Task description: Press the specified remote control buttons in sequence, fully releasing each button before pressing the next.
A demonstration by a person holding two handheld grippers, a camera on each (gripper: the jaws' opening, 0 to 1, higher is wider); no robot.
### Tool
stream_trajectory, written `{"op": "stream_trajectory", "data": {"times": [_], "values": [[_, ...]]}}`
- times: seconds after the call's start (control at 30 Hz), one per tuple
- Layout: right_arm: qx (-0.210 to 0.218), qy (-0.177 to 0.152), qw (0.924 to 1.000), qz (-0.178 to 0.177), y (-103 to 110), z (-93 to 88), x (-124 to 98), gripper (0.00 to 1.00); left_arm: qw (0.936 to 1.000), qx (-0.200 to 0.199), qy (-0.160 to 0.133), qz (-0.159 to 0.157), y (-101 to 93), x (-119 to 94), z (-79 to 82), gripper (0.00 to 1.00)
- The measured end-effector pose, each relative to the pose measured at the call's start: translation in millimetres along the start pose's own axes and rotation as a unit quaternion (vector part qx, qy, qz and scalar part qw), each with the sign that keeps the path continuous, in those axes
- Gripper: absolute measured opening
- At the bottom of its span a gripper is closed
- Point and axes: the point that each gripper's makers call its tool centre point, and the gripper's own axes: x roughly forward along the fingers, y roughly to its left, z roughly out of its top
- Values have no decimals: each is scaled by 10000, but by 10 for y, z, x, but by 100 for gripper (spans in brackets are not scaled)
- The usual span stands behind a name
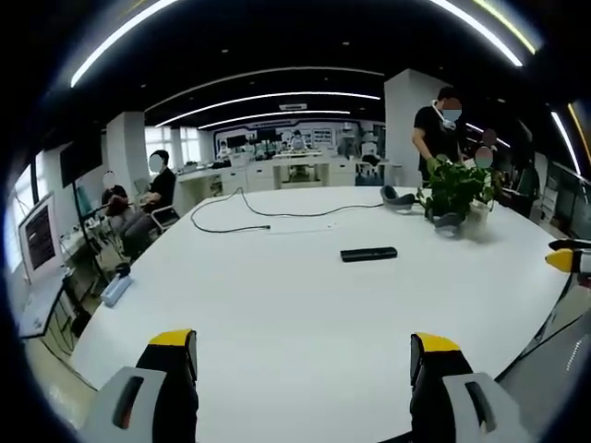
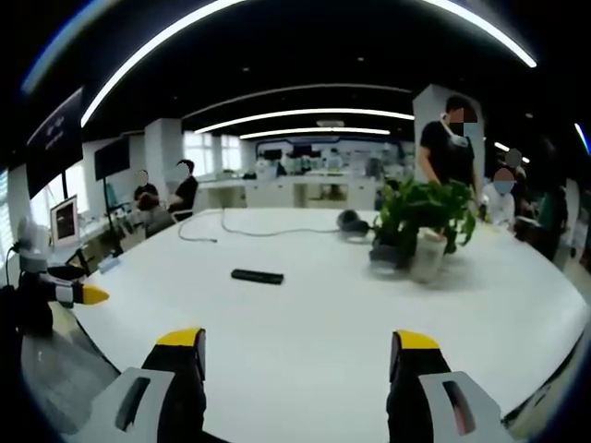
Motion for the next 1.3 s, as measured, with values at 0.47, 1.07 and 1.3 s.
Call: {"op": "stream_trajectory", "data": {"times": [0.47,1.07,1.3], "values": [[33,129,9999,83,16,-40,18,72,9996,153,174,-167,-69,69,1,100],[185,485,9979,384,96,-145,3,18,9861,1284,519,-918,-317,601,456,93],[2,742,9961,473,125,-228,1,0,9704,1824,717,-1413,-524,1017,579,93]]}}
